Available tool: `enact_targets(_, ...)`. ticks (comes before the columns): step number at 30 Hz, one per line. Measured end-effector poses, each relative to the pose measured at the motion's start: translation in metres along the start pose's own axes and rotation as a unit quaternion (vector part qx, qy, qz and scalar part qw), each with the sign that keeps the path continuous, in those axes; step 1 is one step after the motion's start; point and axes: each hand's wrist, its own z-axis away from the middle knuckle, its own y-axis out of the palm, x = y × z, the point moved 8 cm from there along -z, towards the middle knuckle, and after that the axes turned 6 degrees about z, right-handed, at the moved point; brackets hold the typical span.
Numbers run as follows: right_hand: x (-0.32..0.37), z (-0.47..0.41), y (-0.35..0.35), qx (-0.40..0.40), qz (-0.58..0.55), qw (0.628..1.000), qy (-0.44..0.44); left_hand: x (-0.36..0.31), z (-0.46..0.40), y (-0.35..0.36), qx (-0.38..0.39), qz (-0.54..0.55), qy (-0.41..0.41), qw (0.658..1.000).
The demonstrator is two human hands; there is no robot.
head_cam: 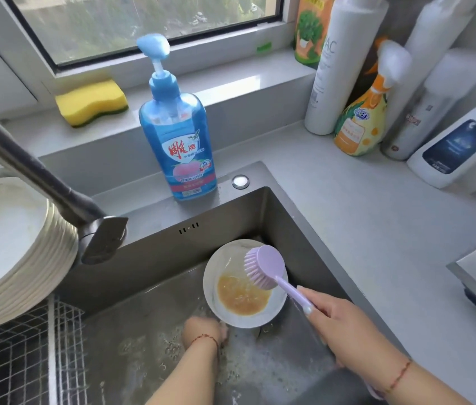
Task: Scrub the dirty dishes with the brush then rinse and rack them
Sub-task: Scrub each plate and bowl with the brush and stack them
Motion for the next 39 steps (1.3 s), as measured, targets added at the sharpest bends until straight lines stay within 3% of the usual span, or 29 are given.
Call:
enact_targets(3, -0.002, -0.001, -0.001, -0.003, -0.021, 1.000, 0.011, 0.010, 0.009, -0.011, -0.043, -0.025, -0.045, 0.998)
enact_targets(9, -0.008, -0.004, 0.001, 0.005, -0.023, 0.999, 0.029, -0.005, 0.017, -0.011, -0.070, 0.007, -0.019, 0.997)
enact_targets(14, -0.020, -0.008, 0.003, 0.004, -0.018, 0.999, 0.050, -0.016, 0.009, 0.006, -0.008, 0.085, 0.024, 0.996)
enact_targets(20, -0.030, -0.010, 0.000, -0.013, -0.009, 0.997, 0.070, 0.023, -0.080, 0.044, 0.032, 0.180, -0.004, 0.983)
enact_targets(29, -0.024, -0.009, 0.000, -0.017, -0.003, 0.998, 0.059, -0.040, 0.032, -0.011, 0.108, 0.317, 0.023, 0.942)
enact_targets(35, -0.012, -0.003, 0.010, 0.003, 0.030, 0.999, 0.036, -0.034, 0.071, -0.042, 0.177, 0.456, -0.019, 0.872)
enact_targets(39, 0.001, 0.006, 0.023, 0.028, 0.059, 0.998, 0.026, -0.020, 0.094, -0.073, 0.151, 0.459, 0.023, 0.875)
